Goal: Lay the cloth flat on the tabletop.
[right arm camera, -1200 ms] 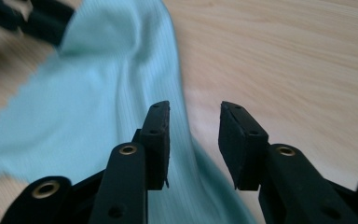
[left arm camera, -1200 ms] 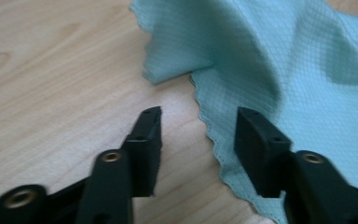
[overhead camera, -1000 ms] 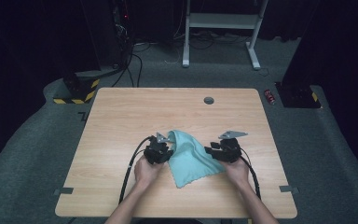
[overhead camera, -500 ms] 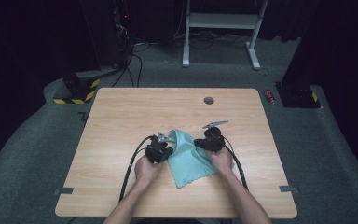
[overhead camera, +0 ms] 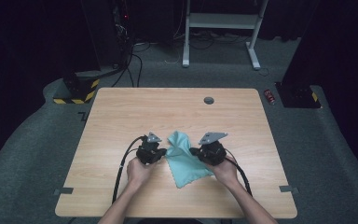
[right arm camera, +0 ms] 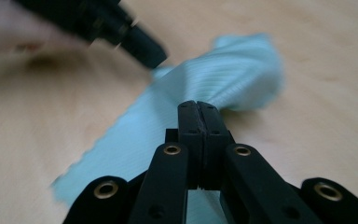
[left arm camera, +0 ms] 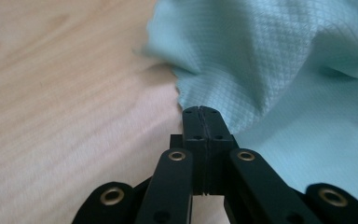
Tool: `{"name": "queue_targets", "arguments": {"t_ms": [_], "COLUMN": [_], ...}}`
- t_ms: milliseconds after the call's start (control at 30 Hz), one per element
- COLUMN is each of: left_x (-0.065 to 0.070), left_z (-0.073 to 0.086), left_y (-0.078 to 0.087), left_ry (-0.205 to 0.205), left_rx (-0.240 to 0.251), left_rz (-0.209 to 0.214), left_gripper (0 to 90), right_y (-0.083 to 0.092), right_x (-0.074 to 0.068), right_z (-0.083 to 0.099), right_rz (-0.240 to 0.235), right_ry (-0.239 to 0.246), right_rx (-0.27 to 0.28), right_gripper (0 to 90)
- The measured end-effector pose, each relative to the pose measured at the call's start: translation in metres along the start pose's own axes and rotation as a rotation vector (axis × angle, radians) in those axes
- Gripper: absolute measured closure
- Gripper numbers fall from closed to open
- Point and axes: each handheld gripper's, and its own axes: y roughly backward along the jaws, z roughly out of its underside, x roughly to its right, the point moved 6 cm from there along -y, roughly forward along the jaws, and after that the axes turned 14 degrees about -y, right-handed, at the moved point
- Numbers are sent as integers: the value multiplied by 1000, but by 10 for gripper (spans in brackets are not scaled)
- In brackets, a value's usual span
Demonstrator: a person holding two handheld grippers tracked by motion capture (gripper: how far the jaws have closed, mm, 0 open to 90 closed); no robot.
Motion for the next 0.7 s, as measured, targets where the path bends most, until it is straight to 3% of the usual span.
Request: {"name": "queue_targets", "arguments": {"t_ms": [67, 100, 133, 200, 267, 367, 433, 467, 567, 700], "left_x": [7, 9, 11, 15, 13, 8, 4, 2, -2, -4], "left_z": [6, 8, 10, 12, 10, 1, -7, -10, -19, -25], "left_y": [3, 4, 5, 8, 11, 14, 12, 9, -4, -22], "left_ry": [-13, -19, -19, -21, -29, -26, -17, -12, -6, -13], "left_rx": [-13, -22, -33, -47, -38, -11, 5, 5, -17, -27], "left_rz": [15, 26, 38, 50, 30, -11, -42, -53, -62, -95], "left_gripper": [898, 898, 894, 890, 821, 740, 626, 626, 583, 584], "right_y": [-13, -13, -20, -22, -21, -8, 3, 3, 5, 2], "right_x": [-16, -16, -21, -22, -23, -16, 3, 3, 21, 28], "right_z": [20, 20, 30, 34, 36, 28, 21, 21, 21, 28], "right_rz": [-57, -57, -91, -99, -107, -81, -16, -16, 46, 97], "right_ry": [33, 33, 27, 24, 16, -15, -83, -83, -134, -128], "right_rx": [-87, -87, -132, -143, -130, -46, 4, 4, -7, -47], "right_gripper": [891, 891, 878, 843, 777, 748, 741, 741, 727, 657]}}
